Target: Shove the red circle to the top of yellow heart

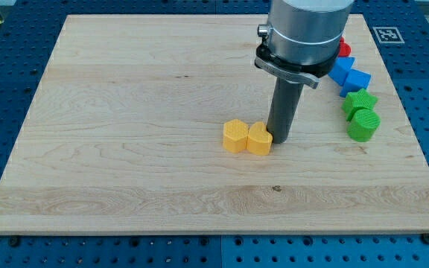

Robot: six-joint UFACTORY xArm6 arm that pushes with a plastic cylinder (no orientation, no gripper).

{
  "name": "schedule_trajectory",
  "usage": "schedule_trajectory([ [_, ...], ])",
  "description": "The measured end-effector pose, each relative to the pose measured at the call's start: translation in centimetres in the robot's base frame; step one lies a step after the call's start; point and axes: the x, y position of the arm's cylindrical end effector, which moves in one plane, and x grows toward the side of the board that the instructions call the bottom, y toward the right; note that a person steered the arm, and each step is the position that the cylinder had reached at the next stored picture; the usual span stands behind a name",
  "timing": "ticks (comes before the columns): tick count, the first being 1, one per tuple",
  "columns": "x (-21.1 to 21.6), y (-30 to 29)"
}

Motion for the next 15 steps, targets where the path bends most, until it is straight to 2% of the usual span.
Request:
schedule_trajectory([
  [1, 0.0, 1.0],
  [2, 0.2, 4.8],
  [3, 2.1, 8.2],
  [5, 3.9, 9.5],
  [6, 6.4, 12.1],
  [7, 7.3, 14.0],
  [10, 8.2, 25.8],
  [11, 7.1, 26.1],
  [13, -0.6, 26.0],
  [15, -0.8, 26.0],
])
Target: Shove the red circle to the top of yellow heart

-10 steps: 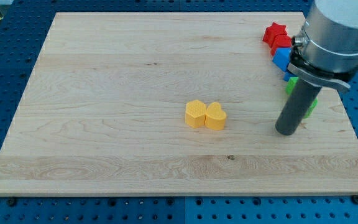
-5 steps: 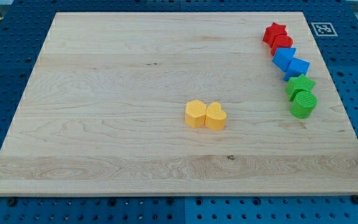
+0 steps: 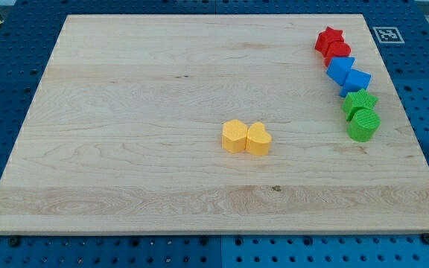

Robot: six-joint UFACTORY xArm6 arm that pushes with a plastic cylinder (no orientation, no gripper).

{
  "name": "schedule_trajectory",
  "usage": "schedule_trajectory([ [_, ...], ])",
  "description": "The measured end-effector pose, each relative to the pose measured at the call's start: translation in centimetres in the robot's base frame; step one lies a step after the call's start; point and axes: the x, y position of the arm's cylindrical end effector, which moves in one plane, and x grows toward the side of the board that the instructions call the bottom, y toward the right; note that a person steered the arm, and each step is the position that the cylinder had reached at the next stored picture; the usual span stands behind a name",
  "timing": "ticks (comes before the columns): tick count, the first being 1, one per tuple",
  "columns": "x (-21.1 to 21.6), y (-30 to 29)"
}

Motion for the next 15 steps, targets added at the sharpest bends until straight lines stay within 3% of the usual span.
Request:
schedule_trajectory([
  [2, -5.0, 0.0],
  [5, -8.2, -0.8],
  [8, -16.3, -10.9],
  [14, -16.9, -18.8],
  [15, -18.6, -21.5],
])
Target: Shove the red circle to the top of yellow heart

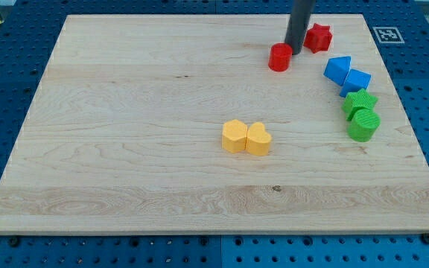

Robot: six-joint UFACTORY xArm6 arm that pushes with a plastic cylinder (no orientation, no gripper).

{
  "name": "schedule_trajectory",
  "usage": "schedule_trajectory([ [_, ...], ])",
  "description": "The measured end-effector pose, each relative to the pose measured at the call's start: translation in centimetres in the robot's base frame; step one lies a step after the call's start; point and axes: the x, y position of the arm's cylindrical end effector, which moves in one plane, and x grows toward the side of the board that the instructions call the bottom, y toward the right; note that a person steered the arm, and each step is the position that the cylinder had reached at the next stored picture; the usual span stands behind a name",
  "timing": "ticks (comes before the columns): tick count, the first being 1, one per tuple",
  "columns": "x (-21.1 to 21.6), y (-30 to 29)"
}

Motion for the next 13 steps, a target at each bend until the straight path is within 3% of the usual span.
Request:
schedule_trajectory([
  [2, 4.2, -1.6],
  [4, 1.1, -4.0],
  [5, 4.4, -4.0],
  [9, 6.6, -4.1],
  [11, 12.3, -4.3],
  [13, 13.9, -4.7],
])
